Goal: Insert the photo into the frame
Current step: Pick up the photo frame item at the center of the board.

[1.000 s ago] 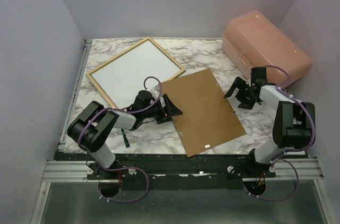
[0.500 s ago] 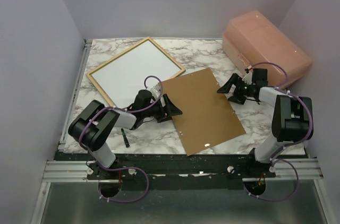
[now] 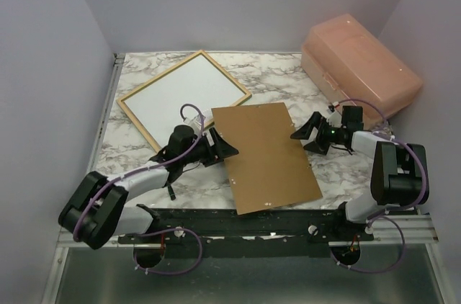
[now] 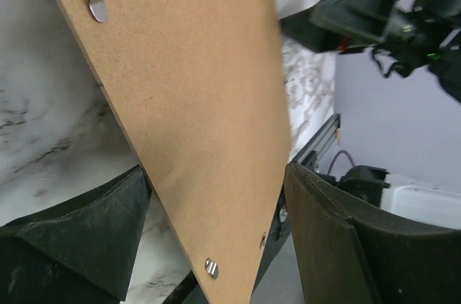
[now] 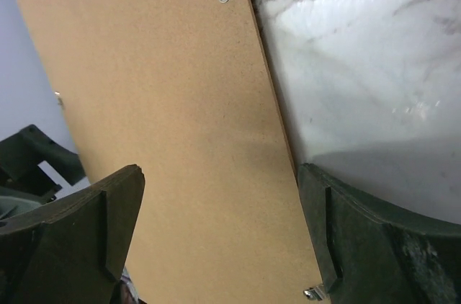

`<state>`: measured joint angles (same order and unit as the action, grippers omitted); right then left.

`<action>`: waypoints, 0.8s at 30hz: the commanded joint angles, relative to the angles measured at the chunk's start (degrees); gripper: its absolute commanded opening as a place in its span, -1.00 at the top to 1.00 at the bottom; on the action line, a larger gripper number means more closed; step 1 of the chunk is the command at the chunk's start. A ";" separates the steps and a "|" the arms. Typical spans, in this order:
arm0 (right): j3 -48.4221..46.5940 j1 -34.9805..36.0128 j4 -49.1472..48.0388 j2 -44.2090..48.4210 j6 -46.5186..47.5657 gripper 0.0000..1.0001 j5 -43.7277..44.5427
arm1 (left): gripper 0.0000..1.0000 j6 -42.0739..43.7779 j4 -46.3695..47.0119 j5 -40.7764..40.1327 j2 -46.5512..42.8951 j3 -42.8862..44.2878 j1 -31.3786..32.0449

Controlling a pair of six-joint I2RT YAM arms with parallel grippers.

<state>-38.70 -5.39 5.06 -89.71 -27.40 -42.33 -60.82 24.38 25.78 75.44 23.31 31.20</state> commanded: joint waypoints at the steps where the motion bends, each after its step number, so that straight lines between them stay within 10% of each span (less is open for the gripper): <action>1: 5.20 1.30 11.84 0.21 -1.51 -0.92 -3.66 | -0.47 -1.02 -3.56 -0.59 -9.69 2.44 1.50; 9: 7.37 1.41 10.10 2.96 -3.12 -0.92 -6.61 | -0.40 -0.41 -18.14 -3.96 -16.76 7.14 2.52; 24: 6.75 1.38 11.97 4.67 -1.89 -0.92 -7.59 | 0.95 3.92 -37.22 -11.84 -14.61 16.48 6.49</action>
<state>-32.08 -4.56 12.19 -85.69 -30.57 -50.89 -59.44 -4.54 18.46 63.20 36.47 37.17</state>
